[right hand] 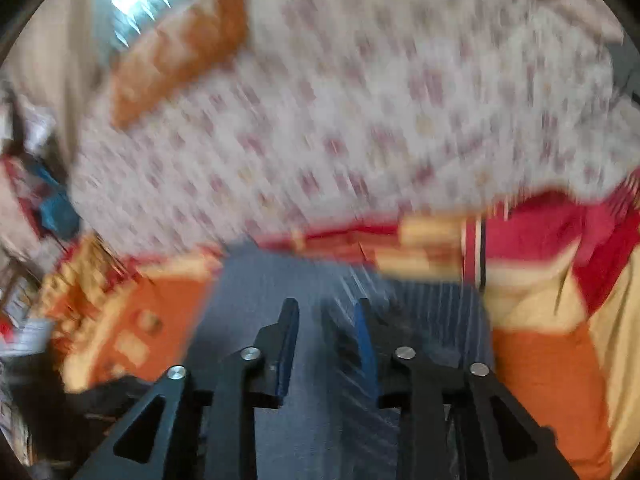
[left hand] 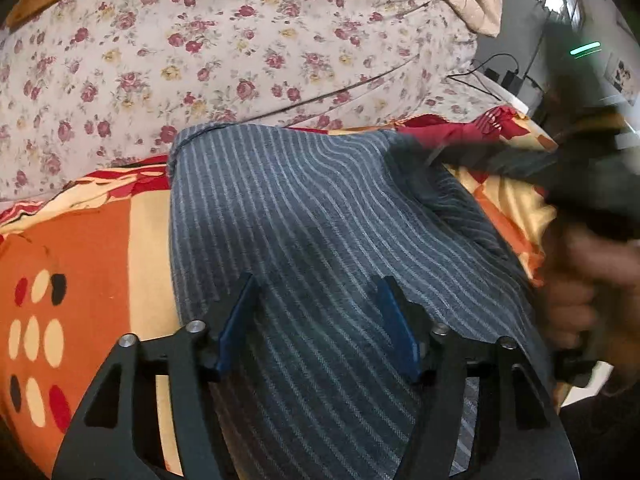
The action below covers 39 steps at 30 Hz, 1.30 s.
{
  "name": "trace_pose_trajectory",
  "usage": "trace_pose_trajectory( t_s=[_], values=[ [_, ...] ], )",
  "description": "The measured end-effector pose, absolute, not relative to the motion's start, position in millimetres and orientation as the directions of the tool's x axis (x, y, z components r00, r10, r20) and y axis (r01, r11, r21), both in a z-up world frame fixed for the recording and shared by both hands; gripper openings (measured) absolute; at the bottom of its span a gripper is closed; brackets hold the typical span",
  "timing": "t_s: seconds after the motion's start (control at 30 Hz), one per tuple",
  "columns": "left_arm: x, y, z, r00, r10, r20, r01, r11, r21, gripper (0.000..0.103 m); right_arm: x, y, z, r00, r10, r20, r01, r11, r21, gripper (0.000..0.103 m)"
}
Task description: Fold large clothes
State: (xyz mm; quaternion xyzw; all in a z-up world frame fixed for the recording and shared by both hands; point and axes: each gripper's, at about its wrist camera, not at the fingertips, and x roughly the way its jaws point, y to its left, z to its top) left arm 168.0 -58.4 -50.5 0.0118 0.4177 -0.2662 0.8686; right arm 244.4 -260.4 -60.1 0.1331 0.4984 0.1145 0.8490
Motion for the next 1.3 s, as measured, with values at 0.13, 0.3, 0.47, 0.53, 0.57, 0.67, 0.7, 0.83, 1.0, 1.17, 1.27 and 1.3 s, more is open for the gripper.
trace_pose_trajectory(
  t_s=[0.13,0.3,0.47,0.53,0.57,0.67,0.7,0.83,1.0,1.17,1.27,1.3],
  values=[
    [167.0,-55.6,-52.4,0.516,-0.464,-0.720,0.464,0.858,-0.220,0.064,244.2,-263.6,-69.5,0.476,0.349,-0.807,-0.055,0.928,0.369,0.028],
    [166.0,-58.0,-51.2,0.523,-0.452,-0.722,0.468,0.861,-0.200,0.065,240.2,-253.8,-69.2,0.482,0.365,-0.797,-0.128,0.929,0.348,0.050],
    [167.3,-59.8,-52.2,0.508,-0.462,-0.727,0.479,0.853,-0.208,0.072,240.0,-234.8,-71.0,0.451,0.367,-0.814,-0.216,0.929,0.300,0.085],
    [167.8,-60.3,-52.6,0.500,-0.468,-0.729,0.484,0.849,-0.213,0.073,239.6,-235.1,-71.5,0.454,0.367,-0.812,-0.215,0.929,0.300,0.085],
    [168.0,-60.6,-52.6,0.497,-0.470,-0.729,0.486,0.847,-0.215,0.075,239.3,-237.3,-71.7,0.455,0.375,-0.808,-0.213,0.927,0.310,0.085],
    [167.4,-62.5,-52.7,0.495,-0.469,-0.731,0.494,0.844,-0.207,0.077,239.2,-245.1,-72.1,0.456,0.421,-0.785,-0.205,0.907,0.367,0.088],
    [167.2,-63.2,-52.7,0.495,-0.468,-0.732,0.497,0.843,-0.204,0.077,239.0,-247.4,-72.1,0.455,0.434,-0.777,-0.202,0.901,0.385,0.088],
    [167.2,-62.2,-53.3,0.494,-0.473,-0.730,0.498,0.842,-0.209,0.077,237.4,-257.4,-72.9,0.460,0.491,-0.740,-0.177,0.867,0.466,0.090],
    [166.9,-62.4,-52.9,0.499,-0.469,-0.729,0.498,0.843,-0.202,0.077,237.5,-264.6,-75.9,0.454,0.545,-0.705,-0.149,0.826,0.543,0.094],
    [165.7,-63.0,-52.1,0.500,-0.463,-0.732,0.503,0.843,-0.190,0.077,237.2,-257.5,-75.2,0.429,0.529,-0.732,-0.171,0.843,0.509,0.095],
    [165.5,-63.6,-52.9,0.504,-0.461,-0.730,0.504,0.844,-0.185,0.078,234.8,-261.5,-74.5,0.448,0.534,-0.717,-0.166,0.838,0.520,0.094],
    [166.1,-63.6,-53.3,0.505,-0.461,-0.730,0.504,0.844,-0.184,0.077,233.8,-264.6,-73.6,0.454,0.537,-0.711,-0.156,0.834,0.530,0.093]
  ],
)
